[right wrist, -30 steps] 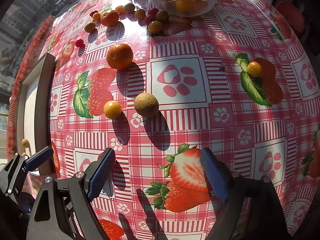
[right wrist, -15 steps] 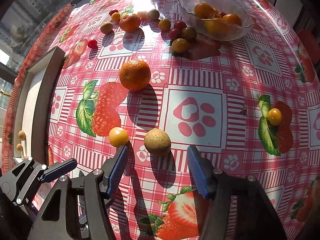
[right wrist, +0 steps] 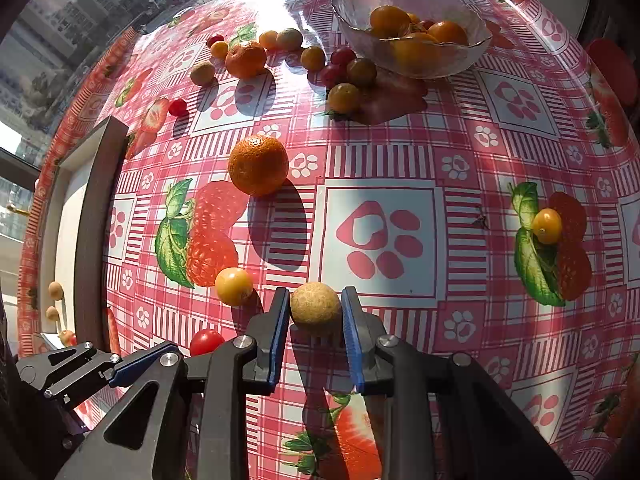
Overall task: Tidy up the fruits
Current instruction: 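Lift the brown fruit and red cherry tomato off the tablecloth with both grippers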
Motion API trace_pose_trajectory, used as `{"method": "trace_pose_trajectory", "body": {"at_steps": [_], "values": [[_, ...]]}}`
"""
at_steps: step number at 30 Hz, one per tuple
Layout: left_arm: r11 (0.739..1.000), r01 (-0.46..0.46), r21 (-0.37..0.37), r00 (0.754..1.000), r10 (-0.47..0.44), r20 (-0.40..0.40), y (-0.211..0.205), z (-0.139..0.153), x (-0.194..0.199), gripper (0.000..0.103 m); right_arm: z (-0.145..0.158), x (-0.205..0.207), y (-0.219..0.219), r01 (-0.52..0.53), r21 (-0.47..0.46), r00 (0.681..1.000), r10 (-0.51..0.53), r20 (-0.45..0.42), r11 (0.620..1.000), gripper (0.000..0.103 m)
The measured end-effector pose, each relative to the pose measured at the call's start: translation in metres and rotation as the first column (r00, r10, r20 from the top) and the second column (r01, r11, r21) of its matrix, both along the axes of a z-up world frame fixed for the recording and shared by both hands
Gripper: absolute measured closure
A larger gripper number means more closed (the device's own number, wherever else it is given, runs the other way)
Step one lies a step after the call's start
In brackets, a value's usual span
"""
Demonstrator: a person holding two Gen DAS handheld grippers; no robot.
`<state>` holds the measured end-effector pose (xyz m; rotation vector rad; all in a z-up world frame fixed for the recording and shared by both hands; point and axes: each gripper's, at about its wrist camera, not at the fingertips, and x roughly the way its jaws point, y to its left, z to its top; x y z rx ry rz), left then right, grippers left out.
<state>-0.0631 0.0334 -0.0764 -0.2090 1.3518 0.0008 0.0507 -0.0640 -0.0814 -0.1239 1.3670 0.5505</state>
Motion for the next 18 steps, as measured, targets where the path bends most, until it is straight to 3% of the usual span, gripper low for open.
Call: {"method": "trace_pose_trajectory", "body": {"at_steps": [18], "values": [[0.999,-0.02,-0.03,1.0,0.02,-0.005,0.026,0.012,-0.015,0.081,0.011,-0.025,-0.013,0.084,0.054,0.992,-0.079,-0.097,0.995,0.075]]}}
